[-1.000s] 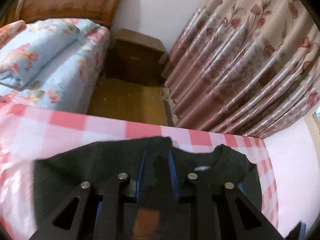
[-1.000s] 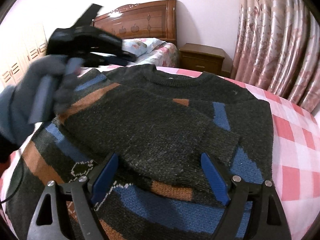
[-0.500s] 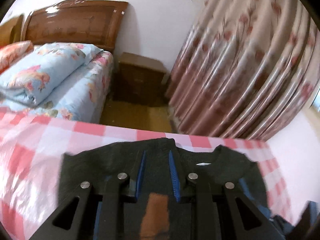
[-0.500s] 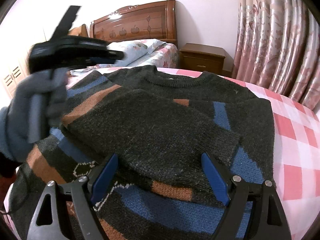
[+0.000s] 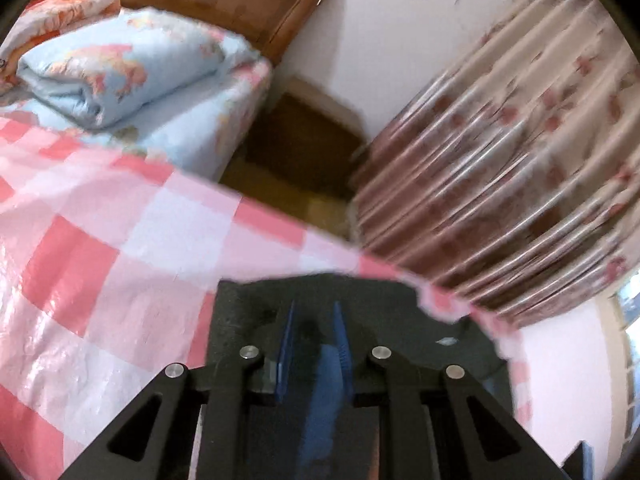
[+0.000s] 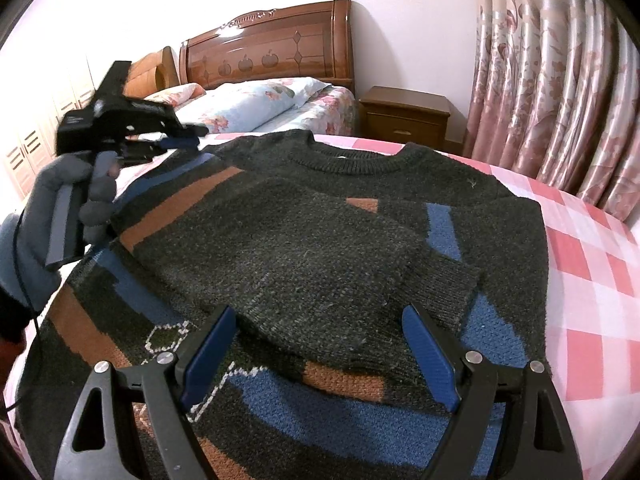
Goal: Fold small clothes
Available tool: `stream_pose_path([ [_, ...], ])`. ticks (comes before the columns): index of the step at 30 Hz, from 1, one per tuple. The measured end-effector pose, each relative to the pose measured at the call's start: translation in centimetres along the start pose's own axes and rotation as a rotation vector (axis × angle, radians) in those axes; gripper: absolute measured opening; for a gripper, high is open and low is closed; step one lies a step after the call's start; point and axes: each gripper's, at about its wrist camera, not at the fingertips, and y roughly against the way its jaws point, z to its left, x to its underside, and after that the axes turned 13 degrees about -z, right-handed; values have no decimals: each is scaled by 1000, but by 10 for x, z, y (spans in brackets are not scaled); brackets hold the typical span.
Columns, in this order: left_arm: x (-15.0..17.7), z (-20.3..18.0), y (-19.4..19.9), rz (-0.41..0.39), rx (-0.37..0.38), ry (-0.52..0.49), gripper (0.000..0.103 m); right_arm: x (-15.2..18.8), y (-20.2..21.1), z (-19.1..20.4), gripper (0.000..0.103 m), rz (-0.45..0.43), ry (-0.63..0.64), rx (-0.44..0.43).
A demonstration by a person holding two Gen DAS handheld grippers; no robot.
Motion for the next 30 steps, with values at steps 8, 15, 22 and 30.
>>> stream_pose_path([
  [8,11,-2,44,-156,-37,-4,20,0,1,0,103,0,1,1],
  [15,22,1,39,-96,-109,-57,20,0,1,0,103,0,4,4],
  [22,71,-30,82,-132,-90,-220,24,0,1,1,103,1,4,3],
  [30,97,-46,112,-142,-54,-239,24,1,7,0,103,-25,-9,32],
])
